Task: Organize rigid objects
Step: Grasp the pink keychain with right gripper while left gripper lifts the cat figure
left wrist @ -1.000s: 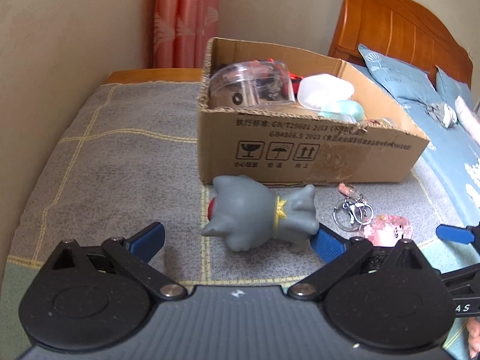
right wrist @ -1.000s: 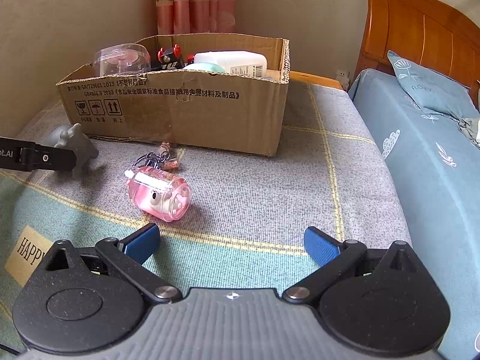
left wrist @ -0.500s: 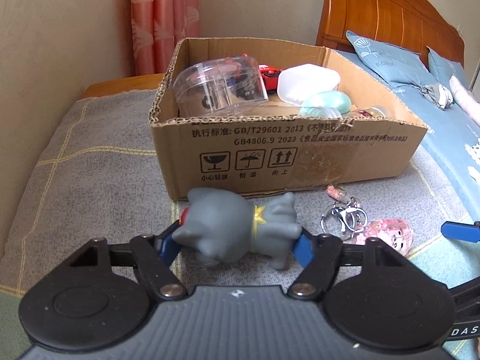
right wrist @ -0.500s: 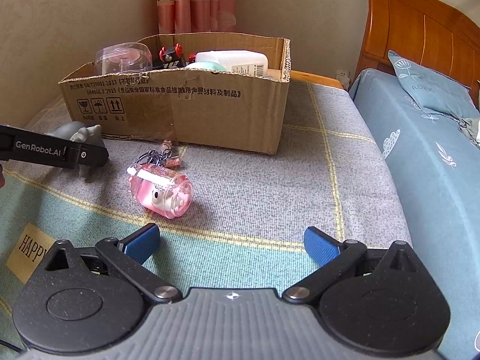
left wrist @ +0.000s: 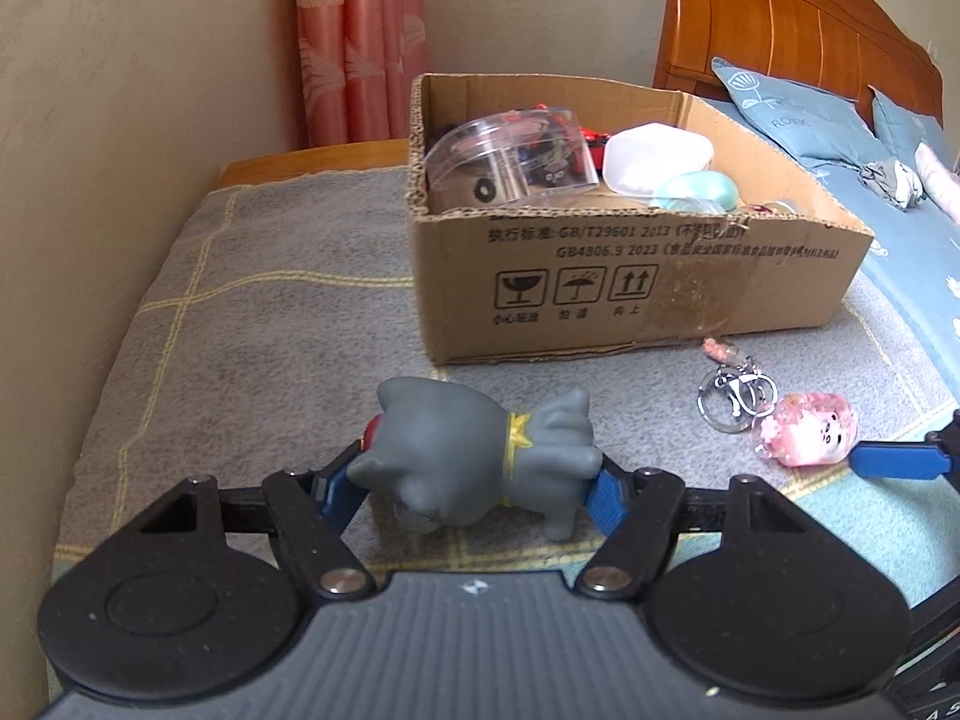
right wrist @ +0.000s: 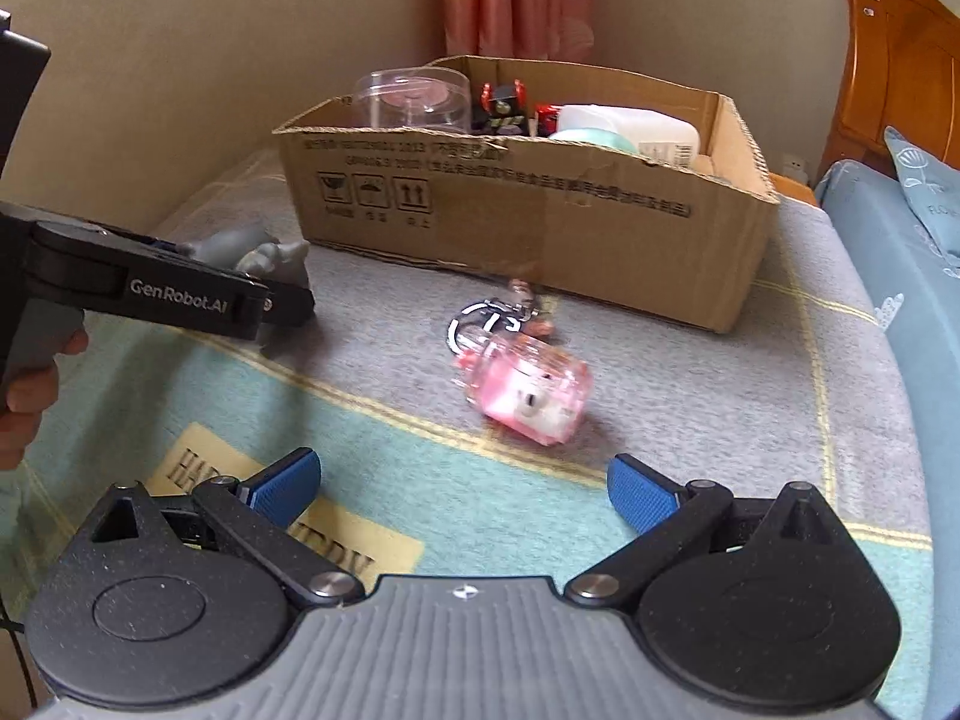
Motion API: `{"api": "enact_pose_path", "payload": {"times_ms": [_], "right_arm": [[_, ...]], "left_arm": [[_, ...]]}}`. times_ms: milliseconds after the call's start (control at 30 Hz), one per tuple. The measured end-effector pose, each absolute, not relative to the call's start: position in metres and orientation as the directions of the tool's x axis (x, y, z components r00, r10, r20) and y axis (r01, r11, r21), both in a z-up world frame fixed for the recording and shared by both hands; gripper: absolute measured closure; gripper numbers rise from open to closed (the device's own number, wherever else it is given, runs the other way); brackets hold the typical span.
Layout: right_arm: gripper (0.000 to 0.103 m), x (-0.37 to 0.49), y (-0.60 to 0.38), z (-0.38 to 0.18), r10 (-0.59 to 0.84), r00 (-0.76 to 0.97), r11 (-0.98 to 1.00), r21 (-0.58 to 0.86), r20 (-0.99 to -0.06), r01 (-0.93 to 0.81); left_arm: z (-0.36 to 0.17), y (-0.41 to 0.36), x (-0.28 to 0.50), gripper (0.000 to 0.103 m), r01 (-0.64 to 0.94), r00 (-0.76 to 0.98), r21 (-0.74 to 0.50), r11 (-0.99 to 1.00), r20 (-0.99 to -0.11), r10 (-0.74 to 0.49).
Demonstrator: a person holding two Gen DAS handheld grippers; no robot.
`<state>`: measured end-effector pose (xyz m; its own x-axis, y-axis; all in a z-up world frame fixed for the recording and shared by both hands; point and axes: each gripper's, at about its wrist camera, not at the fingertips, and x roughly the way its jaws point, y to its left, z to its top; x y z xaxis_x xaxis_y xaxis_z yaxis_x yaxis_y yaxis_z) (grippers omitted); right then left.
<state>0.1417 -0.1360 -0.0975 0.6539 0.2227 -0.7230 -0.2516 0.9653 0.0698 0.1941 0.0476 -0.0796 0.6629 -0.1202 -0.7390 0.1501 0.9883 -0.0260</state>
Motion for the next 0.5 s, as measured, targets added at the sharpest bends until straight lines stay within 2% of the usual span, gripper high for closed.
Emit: {"api": "enact_pose_path", "payload": {"times_ms": [200, 500], "right_arm": [[0.004, 0.162, -0.119, -0.098, 0.199, 0.668, 0.965, 0.025, -0.717, -0.26], [0.025, 0.181, -0.118, -0.096, 0.144, 0.685, 0.974, -0.021, -0.714, -0.226]], "left_arm": [[-0.079, 0.057, 0.194, 0.032, 0.152, 0.663, -0.049, 0.987, -0.735, -0.139], [-0.08, 0.059, 0.195, 0.032, 0.166, 0.658, -0.06, 0.984, -0.736, -0.156]]}}
